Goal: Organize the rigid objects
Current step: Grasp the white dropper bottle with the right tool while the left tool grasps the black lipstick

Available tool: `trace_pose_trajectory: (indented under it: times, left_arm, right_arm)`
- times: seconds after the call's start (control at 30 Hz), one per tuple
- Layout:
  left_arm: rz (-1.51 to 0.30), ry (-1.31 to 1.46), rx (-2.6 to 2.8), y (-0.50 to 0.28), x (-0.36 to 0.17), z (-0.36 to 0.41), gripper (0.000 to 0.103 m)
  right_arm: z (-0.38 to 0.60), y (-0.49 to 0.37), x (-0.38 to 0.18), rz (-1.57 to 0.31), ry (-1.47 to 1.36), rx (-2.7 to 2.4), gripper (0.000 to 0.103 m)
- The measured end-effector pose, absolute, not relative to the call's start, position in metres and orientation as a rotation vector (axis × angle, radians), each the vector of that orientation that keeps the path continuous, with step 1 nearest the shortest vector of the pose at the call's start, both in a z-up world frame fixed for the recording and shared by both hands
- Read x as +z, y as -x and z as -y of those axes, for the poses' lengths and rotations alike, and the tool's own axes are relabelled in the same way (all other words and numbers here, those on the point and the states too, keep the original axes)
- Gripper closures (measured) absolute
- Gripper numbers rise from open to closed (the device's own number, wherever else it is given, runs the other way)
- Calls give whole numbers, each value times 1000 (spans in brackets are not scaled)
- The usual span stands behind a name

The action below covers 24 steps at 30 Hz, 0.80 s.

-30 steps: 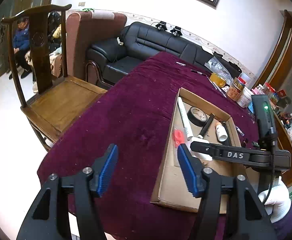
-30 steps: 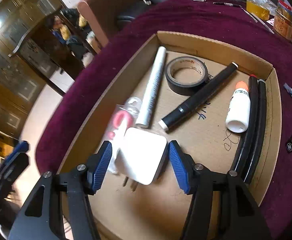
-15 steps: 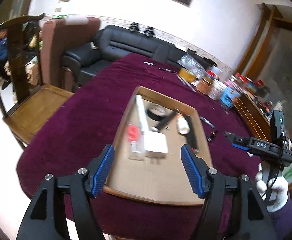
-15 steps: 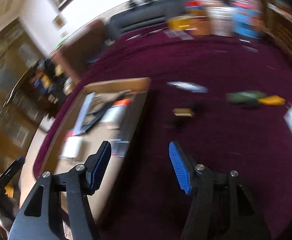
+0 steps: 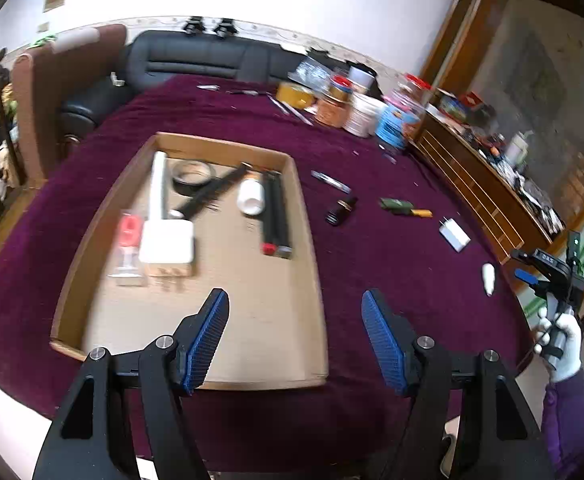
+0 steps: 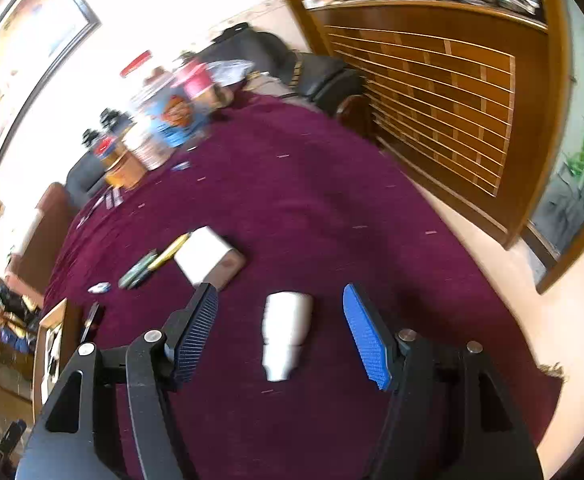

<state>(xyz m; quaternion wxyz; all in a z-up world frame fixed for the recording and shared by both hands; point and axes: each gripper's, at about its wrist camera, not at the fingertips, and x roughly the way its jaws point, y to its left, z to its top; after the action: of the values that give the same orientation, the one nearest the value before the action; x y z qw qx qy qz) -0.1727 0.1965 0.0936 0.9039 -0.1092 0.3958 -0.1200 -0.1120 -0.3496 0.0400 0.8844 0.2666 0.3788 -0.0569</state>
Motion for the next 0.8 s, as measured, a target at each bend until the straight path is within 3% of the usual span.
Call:
trace_pose_trajectory:
  times: [0.27, 0.4, 0.57, 0.8]
  left_arm:
    - [-840, 177, -278, 176, 98, -162, 40]
    - [-848, 173, -274, 177, 98, -159, 40]
    - [-863, 188, -272, 175, 95, -161, 40]
    - [-877, 195, -283, 173, 88, -163, 40]
  right_arm:
    - [319, 76, 11, -895, -475, -47, 38]
    - [272, 70, 1, -958, -426, 90, 52]
    - [225, 72, 10, -971, -451, 362, 52]
    - [284, 75, 28, -869, -506, 143, 46]
